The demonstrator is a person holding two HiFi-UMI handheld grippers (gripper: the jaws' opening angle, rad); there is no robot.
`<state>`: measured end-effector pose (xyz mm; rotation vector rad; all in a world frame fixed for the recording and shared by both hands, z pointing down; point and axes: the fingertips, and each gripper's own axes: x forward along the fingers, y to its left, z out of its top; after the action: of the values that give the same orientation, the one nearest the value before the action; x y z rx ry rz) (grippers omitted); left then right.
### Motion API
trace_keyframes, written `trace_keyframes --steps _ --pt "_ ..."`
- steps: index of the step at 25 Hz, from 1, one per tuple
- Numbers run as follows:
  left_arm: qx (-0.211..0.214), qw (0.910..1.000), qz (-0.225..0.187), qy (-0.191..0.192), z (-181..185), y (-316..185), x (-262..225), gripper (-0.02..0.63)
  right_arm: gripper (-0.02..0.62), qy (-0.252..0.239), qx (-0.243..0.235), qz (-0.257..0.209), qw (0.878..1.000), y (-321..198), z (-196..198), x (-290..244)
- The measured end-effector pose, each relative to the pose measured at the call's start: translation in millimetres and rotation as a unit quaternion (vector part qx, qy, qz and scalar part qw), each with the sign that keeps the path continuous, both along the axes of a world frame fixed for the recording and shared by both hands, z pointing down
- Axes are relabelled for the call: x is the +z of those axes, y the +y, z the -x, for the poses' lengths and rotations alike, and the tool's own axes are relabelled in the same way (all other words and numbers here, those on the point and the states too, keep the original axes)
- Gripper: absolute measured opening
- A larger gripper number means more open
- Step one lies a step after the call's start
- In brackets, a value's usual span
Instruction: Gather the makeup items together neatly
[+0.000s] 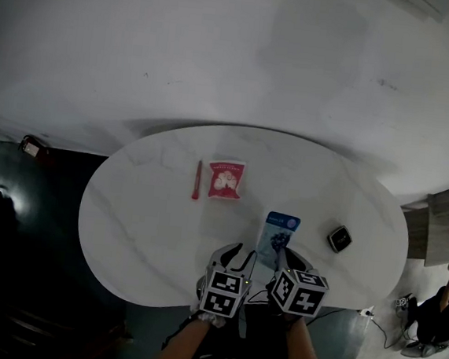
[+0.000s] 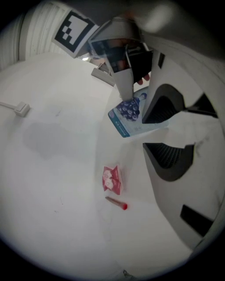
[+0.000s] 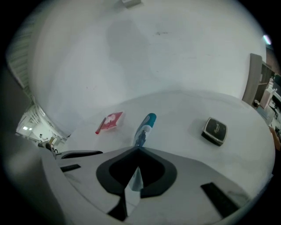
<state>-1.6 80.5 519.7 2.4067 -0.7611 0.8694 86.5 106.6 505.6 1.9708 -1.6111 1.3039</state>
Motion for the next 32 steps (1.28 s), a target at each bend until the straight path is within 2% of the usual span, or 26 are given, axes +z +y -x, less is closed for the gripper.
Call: trace_keyframes --steps 14,32 --pt "-0.031 0.9991 -0.021 0.018 -32 -39 -23 0.176 0.025 0.003 -0.037 -0.032 0.999 -61 -40 -23" --pt "-0.058 0.9979 -0.024 0.012 -57 -82 -24 0.176 0.025 -0.037 -0.078 -0.043 0.995 -131 -51 -19"
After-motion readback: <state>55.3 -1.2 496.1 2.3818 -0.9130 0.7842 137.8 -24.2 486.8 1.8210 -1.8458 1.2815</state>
